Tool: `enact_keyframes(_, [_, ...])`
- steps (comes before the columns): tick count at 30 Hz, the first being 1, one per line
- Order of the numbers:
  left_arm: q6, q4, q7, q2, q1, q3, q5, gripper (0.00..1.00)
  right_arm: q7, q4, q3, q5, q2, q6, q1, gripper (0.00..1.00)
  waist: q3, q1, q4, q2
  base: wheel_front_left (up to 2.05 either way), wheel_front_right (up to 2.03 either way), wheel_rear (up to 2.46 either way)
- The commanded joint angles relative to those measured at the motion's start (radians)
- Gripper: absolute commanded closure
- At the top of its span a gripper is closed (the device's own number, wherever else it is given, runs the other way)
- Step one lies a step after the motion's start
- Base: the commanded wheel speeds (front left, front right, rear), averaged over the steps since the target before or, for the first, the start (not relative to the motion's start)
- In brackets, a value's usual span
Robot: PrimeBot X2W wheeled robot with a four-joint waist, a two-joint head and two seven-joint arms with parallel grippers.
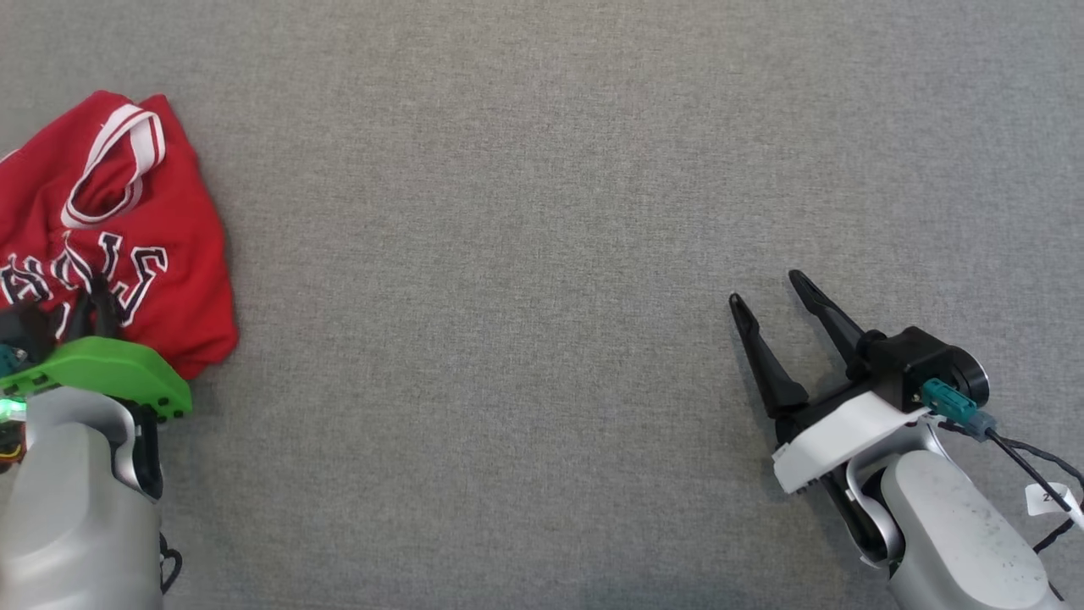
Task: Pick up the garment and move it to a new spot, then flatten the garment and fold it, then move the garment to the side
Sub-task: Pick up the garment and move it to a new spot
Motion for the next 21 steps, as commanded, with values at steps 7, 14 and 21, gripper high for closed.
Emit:
enact_keyframes(7, [-0.050,-0.202,0.000,-0.007,0.020,-0.002,0.032,1.00,-0.003,0.034,0.001,0.020,0.052,-0.001,0.032,0.00,-0.089,-0.0001,-0.012,0.0030,0.00,0.00,0.00])
enact_keyframes(14, [-0.065,-0.352,0.000,-0.105,0.035,-0.142,0.070,1.00,-0.003,0.055,-0.013,0.026,0.093,-0.001,0.064,0.00,-0.162,-0.0001,-0.052,0.0030,0.00,0.00,0.00])
enact_keyframes(21, [-0.065,-0.496,0.000,-0.161,0.021,-0.458,-0.018,1.00,-0.003,0.074,-0.022,0.026,0.118,-0.001,0.076,0.00,-0.195,-0.0001,-0.160,0.0030,0.00,0.00,0.00])
